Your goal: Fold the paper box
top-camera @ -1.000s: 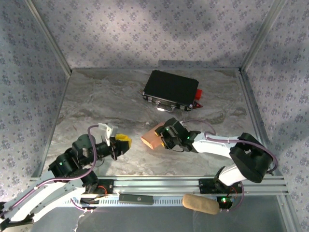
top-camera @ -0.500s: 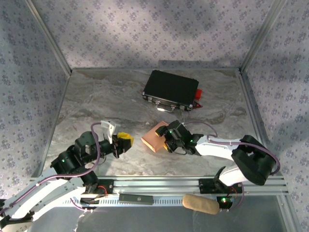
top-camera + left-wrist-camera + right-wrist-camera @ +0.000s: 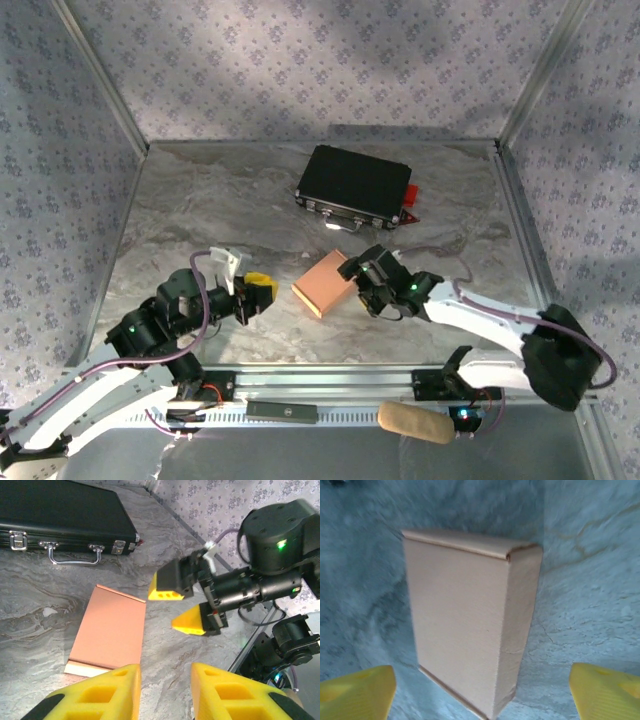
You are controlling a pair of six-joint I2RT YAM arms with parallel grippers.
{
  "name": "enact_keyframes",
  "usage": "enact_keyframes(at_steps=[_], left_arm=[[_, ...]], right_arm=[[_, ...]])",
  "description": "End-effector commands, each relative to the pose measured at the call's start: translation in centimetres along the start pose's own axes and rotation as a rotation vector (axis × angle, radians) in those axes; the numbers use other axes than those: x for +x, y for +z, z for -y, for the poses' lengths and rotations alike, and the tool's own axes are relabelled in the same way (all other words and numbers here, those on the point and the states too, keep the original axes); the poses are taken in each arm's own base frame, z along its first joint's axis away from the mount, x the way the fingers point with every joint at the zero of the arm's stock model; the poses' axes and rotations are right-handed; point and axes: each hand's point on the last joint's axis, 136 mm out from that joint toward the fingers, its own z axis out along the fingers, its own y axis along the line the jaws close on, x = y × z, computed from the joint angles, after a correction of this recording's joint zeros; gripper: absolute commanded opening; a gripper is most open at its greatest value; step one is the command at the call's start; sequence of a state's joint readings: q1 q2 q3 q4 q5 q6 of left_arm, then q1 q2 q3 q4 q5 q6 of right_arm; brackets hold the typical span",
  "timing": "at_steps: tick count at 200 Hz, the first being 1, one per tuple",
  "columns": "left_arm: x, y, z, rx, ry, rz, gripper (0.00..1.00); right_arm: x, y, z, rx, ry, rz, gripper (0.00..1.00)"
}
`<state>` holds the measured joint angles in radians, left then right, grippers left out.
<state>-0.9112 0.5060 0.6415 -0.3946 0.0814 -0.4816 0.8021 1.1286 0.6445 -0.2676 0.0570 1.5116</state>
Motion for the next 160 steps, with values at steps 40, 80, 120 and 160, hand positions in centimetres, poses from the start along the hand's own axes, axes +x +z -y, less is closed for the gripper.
enact_keyframes(at_steps=[40, 80, 120, 160], left_arm=[[-0.5, 1.1, -4.8, -0.276, -0.192, -0.168, 1.00], [-2.9, 1.1, -11.7, -0.398, -0.384, -0.084, 1.00], [-4.3, -1.8, -19.5, -0.631, -0.514, 0.007, 1.00], [-2.6, -8.3, -26.5, -1.139, -0.447, 0.199, 1.00]], right_arm=[[-11.1, -9.5, 3.4, 0.249, -0.418, 0.439, 0.99], [-15.5, -16.0, 3.9, 0.340, -0.533, 0.691, 0.99], [-18.6, -18.8, 6.2, 0.511, -0.470, 0.842, 0.99], [-21.5, -18.4, 9.5, 0.610, -0.458, 0.997, 0.99]])
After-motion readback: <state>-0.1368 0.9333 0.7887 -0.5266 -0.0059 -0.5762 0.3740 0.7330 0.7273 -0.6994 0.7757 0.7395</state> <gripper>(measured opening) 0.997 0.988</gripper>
